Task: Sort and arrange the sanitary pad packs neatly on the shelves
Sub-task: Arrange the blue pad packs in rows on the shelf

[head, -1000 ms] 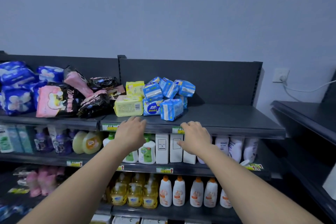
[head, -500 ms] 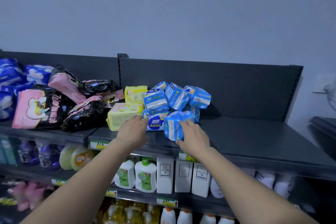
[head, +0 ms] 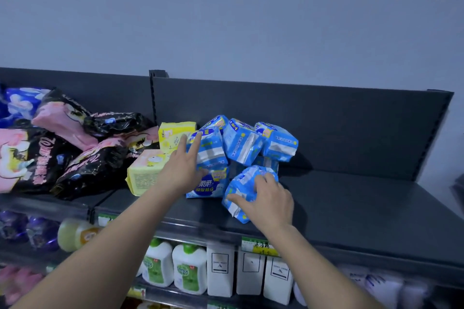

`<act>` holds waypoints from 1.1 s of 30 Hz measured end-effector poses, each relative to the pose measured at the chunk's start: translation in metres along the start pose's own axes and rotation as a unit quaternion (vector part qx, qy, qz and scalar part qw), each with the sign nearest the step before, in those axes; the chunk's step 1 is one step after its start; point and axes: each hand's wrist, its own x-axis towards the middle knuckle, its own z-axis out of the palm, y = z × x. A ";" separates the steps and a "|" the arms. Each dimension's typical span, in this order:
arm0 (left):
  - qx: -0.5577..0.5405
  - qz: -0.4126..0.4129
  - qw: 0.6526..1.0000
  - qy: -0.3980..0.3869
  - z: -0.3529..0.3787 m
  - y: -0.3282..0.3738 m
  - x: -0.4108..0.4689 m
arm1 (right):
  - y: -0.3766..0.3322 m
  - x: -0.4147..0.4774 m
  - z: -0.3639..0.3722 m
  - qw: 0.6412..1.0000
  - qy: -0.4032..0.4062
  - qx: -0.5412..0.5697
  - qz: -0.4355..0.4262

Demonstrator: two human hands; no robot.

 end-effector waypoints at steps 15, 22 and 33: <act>-0.309 -0.156 0.934 0.091 0.009 0.023 0.033 | 0.034 -0.006 0.001 0.967 0.077 0.162 0.183; -0.494 -0.125 0.860 -0.040 0.020 -0.003 0.021 | 0.038 0.023 0.004 0.854 -0.181 0.375 0.312; -0.553 -0.007 0.829 -0.079 0.037 -0.008 -0.016 | 0.047 0.015 -0.014 0.793 -0.251 0.433 0.347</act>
